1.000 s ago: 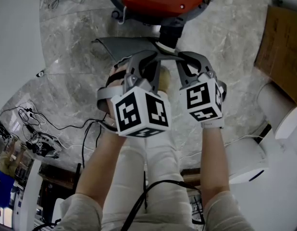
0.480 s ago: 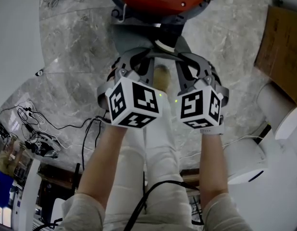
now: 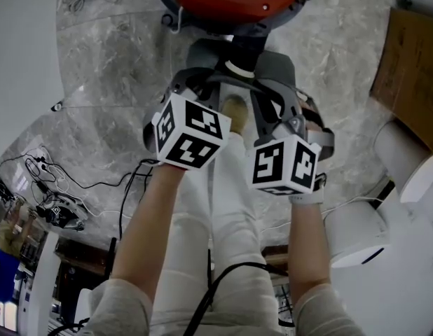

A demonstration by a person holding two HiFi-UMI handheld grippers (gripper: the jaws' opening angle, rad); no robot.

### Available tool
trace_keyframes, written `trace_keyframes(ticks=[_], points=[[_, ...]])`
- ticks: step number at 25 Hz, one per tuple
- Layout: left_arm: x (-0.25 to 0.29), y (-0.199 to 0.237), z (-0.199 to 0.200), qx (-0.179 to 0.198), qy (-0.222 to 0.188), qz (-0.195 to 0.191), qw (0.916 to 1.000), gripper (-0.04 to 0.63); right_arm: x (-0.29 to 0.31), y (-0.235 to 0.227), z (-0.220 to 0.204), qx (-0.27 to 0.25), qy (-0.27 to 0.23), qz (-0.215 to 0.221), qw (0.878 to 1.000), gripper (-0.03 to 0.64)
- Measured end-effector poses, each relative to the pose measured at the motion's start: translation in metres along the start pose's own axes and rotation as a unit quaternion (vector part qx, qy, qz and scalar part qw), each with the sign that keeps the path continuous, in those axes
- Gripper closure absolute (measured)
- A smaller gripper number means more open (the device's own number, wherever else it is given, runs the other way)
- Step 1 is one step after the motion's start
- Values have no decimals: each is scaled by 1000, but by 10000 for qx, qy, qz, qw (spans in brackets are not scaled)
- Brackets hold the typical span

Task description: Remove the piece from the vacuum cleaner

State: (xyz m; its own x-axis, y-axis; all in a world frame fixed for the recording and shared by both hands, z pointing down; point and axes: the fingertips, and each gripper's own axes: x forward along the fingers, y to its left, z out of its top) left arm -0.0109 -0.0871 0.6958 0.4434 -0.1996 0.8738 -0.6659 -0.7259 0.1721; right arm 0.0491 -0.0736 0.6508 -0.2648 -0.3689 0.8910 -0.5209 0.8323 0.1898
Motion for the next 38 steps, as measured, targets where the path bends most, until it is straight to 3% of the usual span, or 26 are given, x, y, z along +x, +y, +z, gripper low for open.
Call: trace_keyframes(ticks=[11, 15, 17, 22, 26, 33, 38], points=[[-41, -23, 27, 624, -156, 190, 9977, 561, 27, 1, -26, 972, -41, 346, 9947, 581], [-39, -26, 29, 530, -225, 82, 9983, 560, 34, 1, -29, 1214, -119, 481, 9914, 581], [-37, -25, 24, 263, -281, 4, 9993, 560, 31, 2, -27, 1213, -142, 498, 9913, 581], [-35, -6, 17, -477, -423, -96, 9979, 560, 16, 2, -16, 313, 113, 206, 9992, 581], [-25, -2, 10, -852, -416, -258, 9952, 560, 8, 4, -12, 93, 229, 158, 9996, 581], [-9, -1, 5, -769, -399, -189, 9961, 560, 1, 5, -6, -154, 302, 71, 9994, 581], [-19, -6, -1, -605, -90, -219, 9979, 560, 7, 5, -12, 602, 80, 321, 9976, 581]])
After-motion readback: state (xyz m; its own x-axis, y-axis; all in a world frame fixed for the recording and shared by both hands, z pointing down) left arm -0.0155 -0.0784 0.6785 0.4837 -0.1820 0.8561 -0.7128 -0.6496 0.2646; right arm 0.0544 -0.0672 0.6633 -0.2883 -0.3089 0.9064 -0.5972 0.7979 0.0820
